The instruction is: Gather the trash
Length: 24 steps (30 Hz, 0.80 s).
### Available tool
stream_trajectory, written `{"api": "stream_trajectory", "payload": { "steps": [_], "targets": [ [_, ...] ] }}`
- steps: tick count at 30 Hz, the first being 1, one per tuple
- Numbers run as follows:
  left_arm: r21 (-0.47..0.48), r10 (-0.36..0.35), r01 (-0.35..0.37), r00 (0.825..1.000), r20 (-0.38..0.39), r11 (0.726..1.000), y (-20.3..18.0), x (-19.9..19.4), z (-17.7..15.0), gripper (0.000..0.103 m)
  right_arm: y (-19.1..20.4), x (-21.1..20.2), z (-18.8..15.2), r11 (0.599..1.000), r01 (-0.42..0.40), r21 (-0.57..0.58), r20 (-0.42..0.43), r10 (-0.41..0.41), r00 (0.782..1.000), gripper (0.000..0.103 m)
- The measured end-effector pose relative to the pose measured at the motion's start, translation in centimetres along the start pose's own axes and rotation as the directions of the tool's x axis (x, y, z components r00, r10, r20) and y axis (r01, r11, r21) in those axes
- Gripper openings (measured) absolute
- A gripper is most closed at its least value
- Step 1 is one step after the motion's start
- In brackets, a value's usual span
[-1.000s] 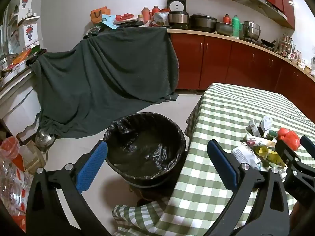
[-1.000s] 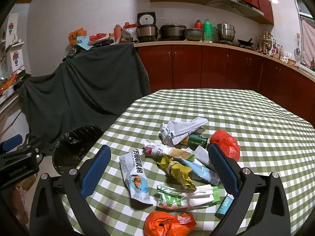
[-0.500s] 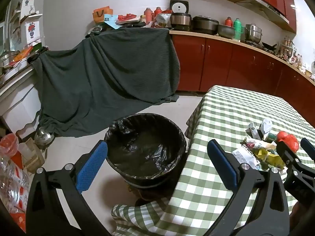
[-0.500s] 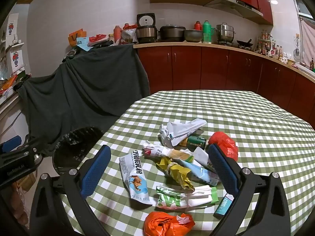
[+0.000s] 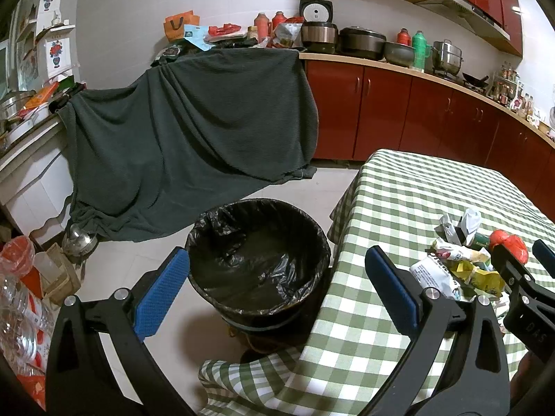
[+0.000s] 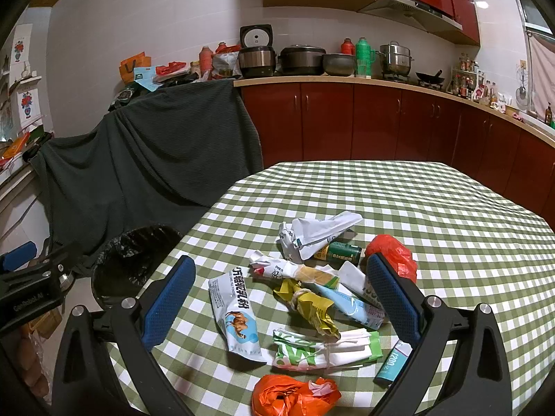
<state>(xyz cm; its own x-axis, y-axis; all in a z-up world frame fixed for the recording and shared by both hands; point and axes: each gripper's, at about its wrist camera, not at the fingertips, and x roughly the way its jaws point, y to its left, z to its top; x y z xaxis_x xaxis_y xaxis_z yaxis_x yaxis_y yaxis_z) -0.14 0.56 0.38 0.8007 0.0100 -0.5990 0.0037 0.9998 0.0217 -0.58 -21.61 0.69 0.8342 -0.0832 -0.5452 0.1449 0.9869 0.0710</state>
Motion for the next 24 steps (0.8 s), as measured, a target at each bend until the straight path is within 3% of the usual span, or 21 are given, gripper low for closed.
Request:
{"api": "stream_trajectory", "payload": {
  "steps": [24],
  "targets": [
    [0.003, 0.002, -0.002, 1.0, 0.002, 1.0, -0.05, 0.09, -0.11, 0.099, -0.08, -0.03, 0.0, 1.0, 0.001, 0.001, 0.003, -0.001, 1.0, 0.097]
  ]
}}
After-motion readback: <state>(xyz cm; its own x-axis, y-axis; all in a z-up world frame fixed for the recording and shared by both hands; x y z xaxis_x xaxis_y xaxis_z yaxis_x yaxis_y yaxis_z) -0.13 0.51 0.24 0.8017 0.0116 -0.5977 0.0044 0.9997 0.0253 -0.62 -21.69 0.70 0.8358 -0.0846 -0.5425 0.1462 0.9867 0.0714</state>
